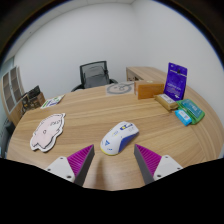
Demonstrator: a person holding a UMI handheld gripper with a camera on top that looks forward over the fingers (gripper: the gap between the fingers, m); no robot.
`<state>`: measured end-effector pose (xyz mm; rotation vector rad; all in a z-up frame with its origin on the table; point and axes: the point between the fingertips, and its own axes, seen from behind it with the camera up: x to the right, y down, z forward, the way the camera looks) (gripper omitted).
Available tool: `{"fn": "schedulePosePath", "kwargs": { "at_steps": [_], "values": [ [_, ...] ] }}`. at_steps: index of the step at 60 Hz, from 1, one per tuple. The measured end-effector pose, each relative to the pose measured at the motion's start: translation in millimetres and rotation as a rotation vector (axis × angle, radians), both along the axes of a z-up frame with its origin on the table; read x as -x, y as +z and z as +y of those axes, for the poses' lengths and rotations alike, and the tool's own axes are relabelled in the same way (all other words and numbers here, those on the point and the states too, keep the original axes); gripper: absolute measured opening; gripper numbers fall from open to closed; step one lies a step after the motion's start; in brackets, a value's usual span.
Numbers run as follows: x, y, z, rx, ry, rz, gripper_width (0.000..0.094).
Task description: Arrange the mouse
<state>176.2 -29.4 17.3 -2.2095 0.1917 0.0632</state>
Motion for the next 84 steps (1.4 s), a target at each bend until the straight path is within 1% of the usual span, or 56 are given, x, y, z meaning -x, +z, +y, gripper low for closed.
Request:
{"fn": "schedulePosePath", "kwargs": {
  "at_steps": [5,10,19,31,34,37,39,40,41,42,44,48,52,55,59,62,65,69,72,76,81,84],
  "values": [
    [-9.2,-15.0,19.1,0.018,0.026,0.025,0.0831],
    [-6.8,-23.0,32.4,0.036,0.073,0.034,0.0830],
    [2.3,-23.6,63.1,0.023,0.165,-0.003,0.0831],
    [22.2,-22.5,100.7,-0.001,0.233,-0.008,0.0827],
    [28.1,-21.5,106.6,-0.009,0.235,0.016,0.0820],
    [29.3,-22.5,110.5,-0.010,0.238,0.013,0.0788],
    [27.0,-24.1,111.6,-0.009,0.239,-0.007,0.0722],
    [24.1,-25.5,111.7,-0.007,0.236,-0.026,0.0712],
    [19.3,-26.9,112.1,-0.006,0.228,-0.051,0.0640],
    [17.5,-27.4,112.1,-0.007,0.229,-0.068,0.0533],
    [17.7,-27.6,111.3,-0.013,0.221,-0.073,0.0529],
    [16.9,-27.9,110.2,-0.008,0.187,-0.061,0.0467],
    [19.3,-28.4,107.5,0.044,0.159,-0.061,0.0396],
    [36.6,-17.0,110.0,0.049,0.174,-0.038,0.0385],
    [74.0,15.7,118.9,-0.005,0.212,-0.021,0.0385],
    [108.7,36.1,126.8,-0.024,0.239,-0.014,0.0384],
    [148.5,53.2,135.7,-0.048,0.248,0.027,0.0384],
    [199.3,62.9,146.5,-0.058,0.266,0.040,0.0384],
    [229.6,57.6,156.2,-0.051,0.263,0.020,0.0382],
    [266.1,38.0,164.8,-0.010,0.255,0.017,0.0381],
    [290.5,7.2,166.3,0.064,0.204,0.024,0.0382],
    [298.2,-3.8,166.0,0.090,0.173,0.015,0.0382]
  ]
}}
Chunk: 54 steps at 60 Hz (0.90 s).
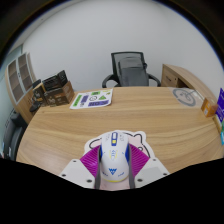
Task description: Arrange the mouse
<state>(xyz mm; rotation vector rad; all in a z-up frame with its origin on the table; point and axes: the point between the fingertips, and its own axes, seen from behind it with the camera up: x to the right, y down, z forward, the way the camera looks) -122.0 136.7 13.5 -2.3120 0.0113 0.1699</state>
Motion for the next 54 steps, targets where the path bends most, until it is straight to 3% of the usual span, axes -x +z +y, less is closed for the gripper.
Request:
{"fn": "schedulePosePath", "kwargs": {
  "at_steps": [11,17,20,25,38,54],
  "values": [
    [0.9,-19.0,-6.7,0.031,-0.041,-0.079,0.0397],
    [0.2,-20.2,-5.9,0.050,-0.029,-0.092,0.0493],
    [1.2,-19.6,-9.8,0.076,-0.028,-0.097,0.0562],
    [-11.5,-3.8,-18.2,0.073,-0.043,-0.121,0.0857],
    [8.6,72.5,-82.0,-0.034,-0.029,-0.005,0.0835],
    [-22.5,142.8,-235.3,-0.122,0.004,0.095,0.0837]
  ]
}}
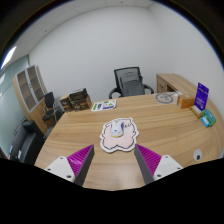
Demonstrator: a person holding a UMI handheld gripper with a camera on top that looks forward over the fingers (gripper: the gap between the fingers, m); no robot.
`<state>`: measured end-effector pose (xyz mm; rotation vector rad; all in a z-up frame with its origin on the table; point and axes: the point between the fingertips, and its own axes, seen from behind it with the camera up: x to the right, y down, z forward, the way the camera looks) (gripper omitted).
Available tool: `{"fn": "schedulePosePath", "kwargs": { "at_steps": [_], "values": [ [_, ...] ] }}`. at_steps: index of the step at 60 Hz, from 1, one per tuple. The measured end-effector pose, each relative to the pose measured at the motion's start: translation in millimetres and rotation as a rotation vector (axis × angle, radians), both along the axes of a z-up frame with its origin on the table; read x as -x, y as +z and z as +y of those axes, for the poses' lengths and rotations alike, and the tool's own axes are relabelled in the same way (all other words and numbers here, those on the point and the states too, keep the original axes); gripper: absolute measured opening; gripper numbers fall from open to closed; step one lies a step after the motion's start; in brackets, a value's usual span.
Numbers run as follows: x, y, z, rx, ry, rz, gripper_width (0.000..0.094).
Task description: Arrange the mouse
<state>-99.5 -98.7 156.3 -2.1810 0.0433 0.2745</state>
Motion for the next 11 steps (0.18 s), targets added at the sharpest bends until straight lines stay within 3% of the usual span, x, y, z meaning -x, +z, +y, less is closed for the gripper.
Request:
{"fn": "schedulePosePath", "kwargs": {
  "at_steps": [11],
  "values": [
    [-49.0,19.2,-112.5,-0.020,0.003,0.024,0.0832]
  ]
}}
